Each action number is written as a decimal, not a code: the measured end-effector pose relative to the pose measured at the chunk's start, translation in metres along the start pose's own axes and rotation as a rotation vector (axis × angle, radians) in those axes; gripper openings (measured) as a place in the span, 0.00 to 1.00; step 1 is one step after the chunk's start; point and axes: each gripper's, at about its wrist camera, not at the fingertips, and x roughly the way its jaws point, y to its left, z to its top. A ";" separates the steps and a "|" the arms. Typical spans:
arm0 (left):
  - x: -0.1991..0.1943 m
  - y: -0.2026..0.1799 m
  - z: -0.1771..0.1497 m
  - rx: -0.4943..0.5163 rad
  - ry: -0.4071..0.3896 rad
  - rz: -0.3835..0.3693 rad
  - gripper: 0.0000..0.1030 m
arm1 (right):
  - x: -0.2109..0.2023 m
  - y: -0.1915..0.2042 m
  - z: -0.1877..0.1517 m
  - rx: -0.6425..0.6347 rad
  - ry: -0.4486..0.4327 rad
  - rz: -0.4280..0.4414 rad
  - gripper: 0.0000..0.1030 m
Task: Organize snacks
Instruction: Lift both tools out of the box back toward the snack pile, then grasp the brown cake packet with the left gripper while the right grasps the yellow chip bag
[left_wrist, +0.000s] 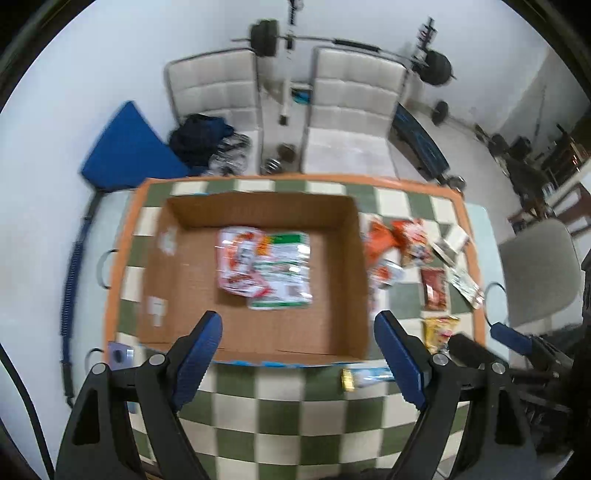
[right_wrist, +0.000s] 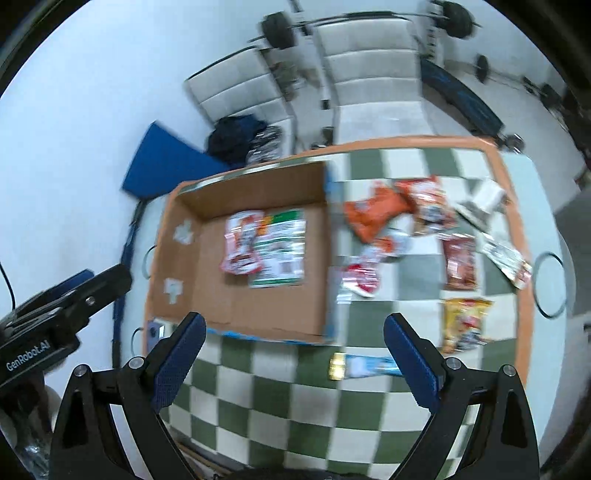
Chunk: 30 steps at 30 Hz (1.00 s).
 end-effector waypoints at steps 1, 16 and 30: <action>0.009 -0.015 0.002 0.015 0.015 -0.005 0.82 | -0.002 -0.025 0.003 0.035 0.002 -0.025 0.96; 0.155 -0.148 0.014 0.277 0.232 0.173 0.82 | 0.122 -0.229 -0.012 0.316 0.254 -0.097 0.96; 0.231 -0.209 0.036 0.216 0.468 0.013 0.82 | 0.167 -0.258 -0.023 0.297 0.330 -0.105 0.40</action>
